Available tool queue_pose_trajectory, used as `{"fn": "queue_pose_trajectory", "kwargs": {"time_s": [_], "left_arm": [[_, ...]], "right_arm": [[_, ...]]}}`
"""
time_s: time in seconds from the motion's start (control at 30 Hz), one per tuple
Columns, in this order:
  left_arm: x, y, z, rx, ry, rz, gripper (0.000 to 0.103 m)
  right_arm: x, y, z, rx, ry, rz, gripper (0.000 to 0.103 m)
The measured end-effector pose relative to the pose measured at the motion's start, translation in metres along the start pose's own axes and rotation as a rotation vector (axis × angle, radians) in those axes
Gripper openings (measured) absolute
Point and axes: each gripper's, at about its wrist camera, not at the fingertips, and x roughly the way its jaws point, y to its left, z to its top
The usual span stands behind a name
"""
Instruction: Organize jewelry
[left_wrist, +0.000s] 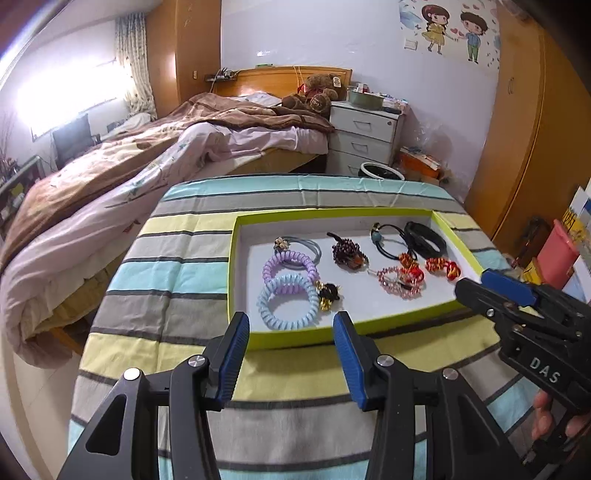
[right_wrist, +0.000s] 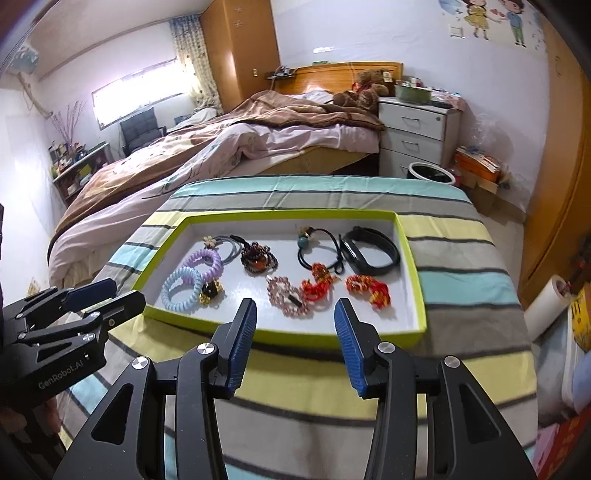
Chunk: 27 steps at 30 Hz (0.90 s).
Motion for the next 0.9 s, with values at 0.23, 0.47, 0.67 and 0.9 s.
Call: {"fn": "queue_pose_trajectory", "kwargs": {"time_s": [0.23,0.47,0.67,0.9], "left_arm": [[-0.014,-0.009,-0.010,-0.009,-0.016,0.018,0.047],[-0.022,-0.018,-0.013,-0.004,-0.025,0.018,0.047],[-0.023,-0.022,-0.015,-0.005,-0.022,0.012,0.047],[-0.023,-0.023,-0.017,-0.002,-0.019,0.006,0.047]], "right_arm": [[-0.020,0.004,-0.016,0.012,-0.019,-0.032,0.045],[-0.029,0.005,-0.023,0.026,-0.025,-0.040,0.045],[-0.033,0.005,-0.024,0.018,-0.034,-0.061,0.045],[-0.033,0.008,-0.027,0.015,-0.028,-0.055,0.045]]}}
